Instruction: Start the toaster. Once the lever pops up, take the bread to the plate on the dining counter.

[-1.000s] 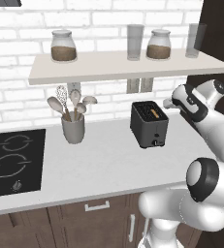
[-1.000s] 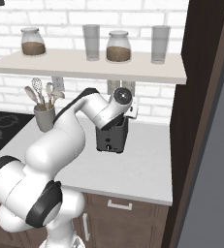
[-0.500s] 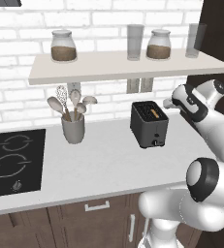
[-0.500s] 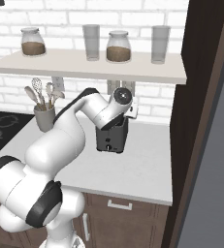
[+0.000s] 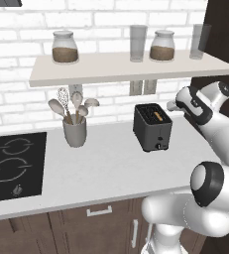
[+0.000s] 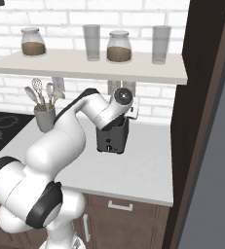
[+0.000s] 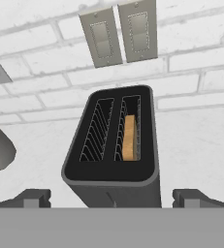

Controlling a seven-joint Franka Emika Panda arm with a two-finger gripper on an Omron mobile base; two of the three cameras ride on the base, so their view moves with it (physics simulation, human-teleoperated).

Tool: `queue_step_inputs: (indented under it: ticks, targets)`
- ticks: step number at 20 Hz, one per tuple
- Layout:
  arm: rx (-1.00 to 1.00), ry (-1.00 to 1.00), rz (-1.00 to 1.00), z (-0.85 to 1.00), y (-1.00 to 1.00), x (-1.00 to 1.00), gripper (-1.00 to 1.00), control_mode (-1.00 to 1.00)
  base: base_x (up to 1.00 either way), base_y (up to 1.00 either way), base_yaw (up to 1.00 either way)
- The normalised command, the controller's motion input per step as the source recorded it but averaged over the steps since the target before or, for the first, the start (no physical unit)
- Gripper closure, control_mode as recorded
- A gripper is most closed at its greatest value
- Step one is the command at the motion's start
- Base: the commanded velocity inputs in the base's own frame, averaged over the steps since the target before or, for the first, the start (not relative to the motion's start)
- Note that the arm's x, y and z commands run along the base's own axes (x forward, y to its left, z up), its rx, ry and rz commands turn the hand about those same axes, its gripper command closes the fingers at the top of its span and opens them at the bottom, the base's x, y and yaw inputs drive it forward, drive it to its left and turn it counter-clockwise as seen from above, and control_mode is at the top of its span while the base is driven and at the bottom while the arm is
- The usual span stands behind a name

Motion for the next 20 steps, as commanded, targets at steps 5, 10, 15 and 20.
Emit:
queue_step_inputs:
  ticks: [5,10,15,20]
  targets:
    - [0.00,0.00,0.00,0.00,0.00,0.00,-1.00,-1.00,0.00,0.00,0.00]
    - [0.00,0.00,0.00,0.00,0.00,0.00,-1.00,-1.00,0.00,0.00,0.00]
    - [0.00,0.00,0.00,0.00,0.00,0.00,-1.00,-1.00,0.00,0.00,0.00]
    - [0.00,0.00,0.00,0.00,0.00,0.00,-1.00,-1.00,0.00,0.00,0.00]
